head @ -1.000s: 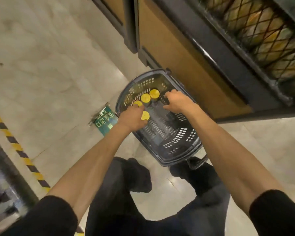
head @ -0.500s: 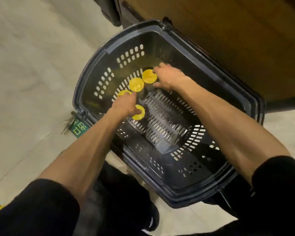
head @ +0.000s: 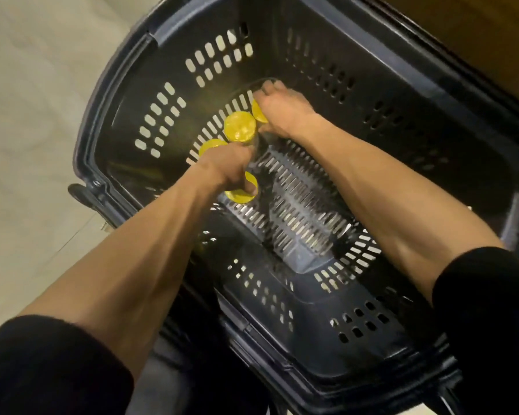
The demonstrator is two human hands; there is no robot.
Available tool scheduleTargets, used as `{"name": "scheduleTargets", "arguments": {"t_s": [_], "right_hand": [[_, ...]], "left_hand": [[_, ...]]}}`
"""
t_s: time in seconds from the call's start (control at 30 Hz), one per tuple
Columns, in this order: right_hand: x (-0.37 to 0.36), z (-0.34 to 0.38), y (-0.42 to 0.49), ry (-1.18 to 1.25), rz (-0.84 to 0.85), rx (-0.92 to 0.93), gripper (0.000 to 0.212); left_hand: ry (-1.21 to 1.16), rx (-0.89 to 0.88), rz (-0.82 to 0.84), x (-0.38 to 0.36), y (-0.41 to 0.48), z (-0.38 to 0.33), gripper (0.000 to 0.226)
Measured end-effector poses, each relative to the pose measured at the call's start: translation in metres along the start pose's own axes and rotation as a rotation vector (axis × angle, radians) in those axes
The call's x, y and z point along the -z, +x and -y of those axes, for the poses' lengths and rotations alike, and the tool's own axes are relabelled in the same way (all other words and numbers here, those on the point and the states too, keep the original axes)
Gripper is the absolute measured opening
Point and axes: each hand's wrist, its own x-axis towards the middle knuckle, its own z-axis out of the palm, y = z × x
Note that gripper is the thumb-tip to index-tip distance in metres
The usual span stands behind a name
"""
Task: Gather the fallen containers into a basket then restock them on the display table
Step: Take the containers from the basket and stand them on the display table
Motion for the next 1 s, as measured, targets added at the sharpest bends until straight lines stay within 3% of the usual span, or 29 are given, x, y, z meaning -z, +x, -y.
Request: {"name": "scheduleTargets", "arguments": {"t_s": [0.2, 0.5, 0.67, 1.0], "right_hand": [[-0.009, -0.005, 0.000, -0.068, -0.071, 0.022, 0.068], [-0.017, -0.006, -0.029, -0.015, -0.130, -0.017, 0.075], [-0.028, -0.011, -0.040, 0.103, -0.135, -0.062, 0.084], [-0.005, -0.002, -0.113, 0.339, -0.114, -0.306, 0.072]], "left_hand": [[0.121, 0.028, 0.129, -0.016, 0.001, -0.001, 0.078], [0.105, 0.063, 0.148, -0.023, 0.005, -0.009, 0.074], [0.022, 0.118, 0.112, -0.025, 0.006, -0.004, 0.071], [-0.223, 0.164, 0.072, 0.003, -0.039, -0.015, 0.055]]}}
